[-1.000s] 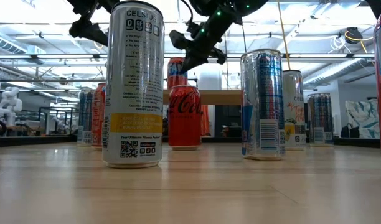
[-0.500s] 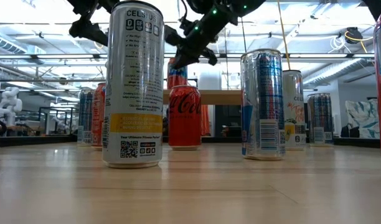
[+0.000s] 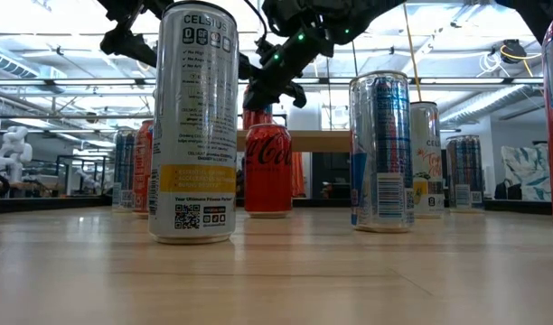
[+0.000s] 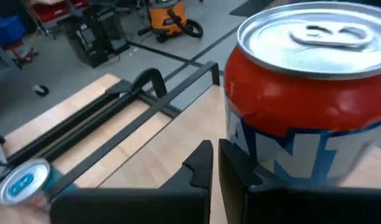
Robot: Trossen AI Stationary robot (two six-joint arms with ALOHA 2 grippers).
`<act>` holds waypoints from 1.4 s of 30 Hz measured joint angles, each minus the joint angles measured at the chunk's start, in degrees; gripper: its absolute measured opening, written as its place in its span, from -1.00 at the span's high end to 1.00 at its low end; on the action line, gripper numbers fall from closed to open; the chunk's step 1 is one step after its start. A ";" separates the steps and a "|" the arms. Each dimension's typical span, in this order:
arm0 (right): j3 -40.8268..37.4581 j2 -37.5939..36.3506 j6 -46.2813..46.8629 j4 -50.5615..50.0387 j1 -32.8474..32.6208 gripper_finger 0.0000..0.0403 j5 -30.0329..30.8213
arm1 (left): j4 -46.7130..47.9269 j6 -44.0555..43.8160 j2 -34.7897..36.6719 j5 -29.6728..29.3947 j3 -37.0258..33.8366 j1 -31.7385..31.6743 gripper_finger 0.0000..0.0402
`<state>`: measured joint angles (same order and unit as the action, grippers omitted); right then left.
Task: Place canned beverage on shelf
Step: Put the middle red soda can on the shelf
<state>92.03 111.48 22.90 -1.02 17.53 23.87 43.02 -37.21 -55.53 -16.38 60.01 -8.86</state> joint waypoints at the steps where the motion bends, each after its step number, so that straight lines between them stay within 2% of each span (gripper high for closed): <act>1: 0.00 0.04 0.03 0.09 0.11 0.97 -0.08 | -0.01 0.00 0.00 0.00 0.00 0.00 -0.99; 27: 0.00 -0.08 -1.51 -0.14 2.28 0.97 -0.05 | 0.00 0.00 0.00 0.00 0.00 0.00 -0.99; 32: -0.02 -2.14 -4.01 -1.31 1.17 0.97 -4.53 | 0.01 -0.01 0.00 0.02 0.00 0.00 -0.99; 38: 0.02 -3.50 -5.96 -9.64 0.30 0.97 -2.75 | 0.01 0.00 0.00 0.02 0.00 0.00 -0.99; 42: -0.02 -3.50 -5.89 -11.24 0.97 0.97 -2.37 | 0.02 0.02 0.00 0.02 0.00 0.00 -0.99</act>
<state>92.01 107.98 17.02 -12.26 18.50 21.50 43.04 -37.19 -55.53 -16.36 60.01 -8.86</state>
